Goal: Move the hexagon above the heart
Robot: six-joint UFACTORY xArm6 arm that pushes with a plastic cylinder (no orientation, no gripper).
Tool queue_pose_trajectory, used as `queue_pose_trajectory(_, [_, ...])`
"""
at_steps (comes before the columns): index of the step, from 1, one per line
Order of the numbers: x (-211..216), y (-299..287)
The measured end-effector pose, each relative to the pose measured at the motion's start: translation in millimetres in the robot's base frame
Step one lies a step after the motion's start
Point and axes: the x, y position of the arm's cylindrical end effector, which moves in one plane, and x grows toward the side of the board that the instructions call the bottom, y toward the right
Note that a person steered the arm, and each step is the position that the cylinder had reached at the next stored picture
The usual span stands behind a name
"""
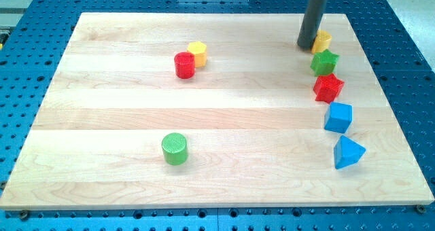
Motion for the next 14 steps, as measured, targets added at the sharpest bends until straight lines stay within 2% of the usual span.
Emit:
queue_pose_trajectory(1, [16, -58])
queue_pose_trajectory(2, [55, -118])
queue_pose_trajectory(3, [83, -151])
queue_pose_trajectory(6, [122, -259])
queue_pose_trajectory(7, [118, -291])
queue_pose_trajectory(8, [79, -267])
queue_pose_trajectory(10, [24, -161])
queue_pose_trajectory(11, [23, -165])
queue_pose_trajectory(13, [53, -247])
queue_pose_trajectory(14, [53, -266])
